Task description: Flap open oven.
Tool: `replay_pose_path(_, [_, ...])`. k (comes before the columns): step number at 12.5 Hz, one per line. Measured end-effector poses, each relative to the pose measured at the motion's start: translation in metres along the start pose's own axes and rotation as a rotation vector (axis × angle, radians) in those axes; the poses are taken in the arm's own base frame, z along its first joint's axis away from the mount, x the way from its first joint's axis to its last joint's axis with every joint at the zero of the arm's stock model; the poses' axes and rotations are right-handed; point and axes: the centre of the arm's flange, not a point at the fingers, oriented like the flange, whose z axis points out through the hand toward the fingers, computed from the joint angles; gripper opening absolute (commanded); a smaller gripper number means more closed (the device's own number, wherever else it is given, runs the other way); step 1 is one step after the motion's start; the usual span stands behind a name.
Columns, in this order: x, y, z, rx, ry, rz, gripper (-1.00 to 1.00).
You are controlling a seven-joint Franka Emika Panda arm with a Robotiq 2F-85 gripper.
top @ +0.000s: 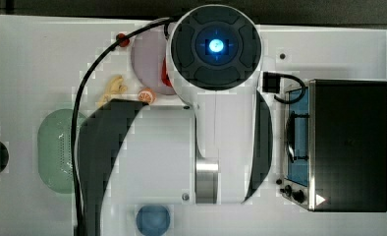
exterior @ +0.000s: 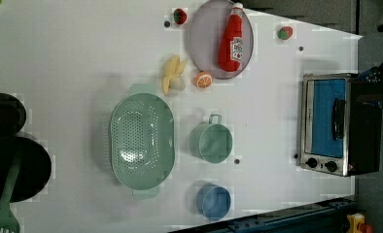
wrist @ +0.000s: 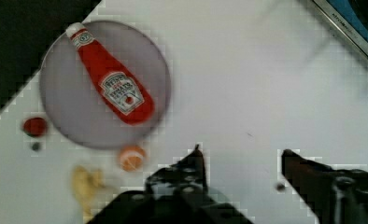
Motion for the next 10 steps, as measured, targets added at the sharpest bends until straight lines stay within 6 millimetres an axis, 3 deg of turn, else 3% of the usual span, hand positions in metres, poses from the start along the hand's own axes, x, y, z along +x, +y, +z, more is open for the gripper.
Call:
replay_pose_path(2, [-0.043, 0.062, 0.007, -0.1, -0.096, 0.021, 0.82])
replay_pose_path(3, [-0.057, 0.087, -0.003, -0.093, -0.105, 0.038, 0.99])
replay_pose_path(5, [-0.069, 0.115, -0.045, -0.01, -0.047, 0.065, 1.0])
replay_pose_path(6, [-0.072, 0.121, -0.067, 0.03, -0.012, 0.072, 0.89])
replay_pose_path(8, [-0.07, 0.122, -0.097, 0.088, 0.028, 0.086, 0.38])
replay_pose_path(10, [-0.066, 0.119, -0.091, 0.077, 0.02, 0.089, -0.09])
